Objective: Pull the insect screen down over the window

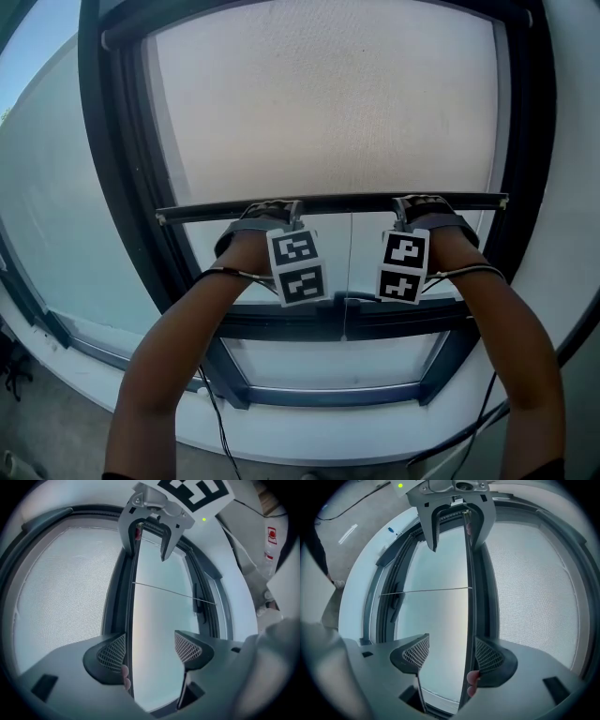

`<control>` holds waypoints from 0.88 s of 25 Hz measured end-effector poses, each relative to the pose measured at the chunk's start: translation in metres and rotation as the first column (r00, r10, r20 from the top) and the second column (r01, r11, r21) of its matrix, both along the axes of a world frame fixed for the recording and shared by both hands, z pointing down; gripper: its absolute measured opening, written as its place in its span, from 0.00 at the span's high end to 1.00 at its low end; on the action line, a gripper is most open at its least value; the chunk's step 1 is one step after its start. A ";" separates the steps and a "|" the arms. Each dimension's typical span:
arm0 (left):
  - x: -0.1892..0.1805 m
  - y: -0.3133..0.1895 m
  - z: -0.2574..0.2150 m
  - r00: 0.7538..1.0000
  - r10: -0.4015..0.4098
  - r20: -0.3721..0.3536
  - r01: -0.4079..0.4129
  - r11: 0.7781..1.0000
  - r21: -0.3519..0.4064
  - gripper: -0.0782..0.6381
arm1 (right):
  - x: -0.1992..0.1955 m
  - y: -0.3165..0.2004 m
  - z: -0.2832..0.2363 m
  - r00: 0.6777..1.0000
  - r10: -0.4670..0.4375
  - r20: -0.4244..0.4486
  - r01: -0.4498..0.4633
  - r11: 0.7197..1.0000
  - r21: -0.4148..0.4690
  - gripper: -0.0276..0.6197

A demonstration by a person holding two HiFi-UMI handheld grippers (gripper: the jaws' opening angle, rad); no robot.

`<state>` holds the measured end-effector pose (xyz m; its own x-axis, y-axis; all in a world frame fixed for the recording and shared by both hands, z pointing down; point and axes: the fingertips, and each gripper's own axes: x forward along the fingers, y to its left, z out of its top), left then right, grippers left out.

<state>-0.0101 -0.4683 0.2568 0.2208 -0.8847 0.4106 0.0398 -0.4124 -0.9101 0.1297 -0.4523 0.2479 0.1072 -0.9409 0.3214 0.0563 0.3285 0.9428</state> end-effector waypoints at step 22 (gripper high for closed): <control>-0.001 0.004 0.015 0.998 -0.006 -0.057 0.000 0.994 -0.105 0.44 | -0.003 0.003 0.014 1.000 0.024 0.013 -0.023 0.996 -0.088 0.49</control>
<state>-0.0108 -0.4646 0.2721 0.2439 -0.8382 0.4879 -0.0121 -0.5056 -0.8627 0.1266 -0.4493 0.2621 0.1243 -0.9061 0.4045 0.0345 0.4113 0.9108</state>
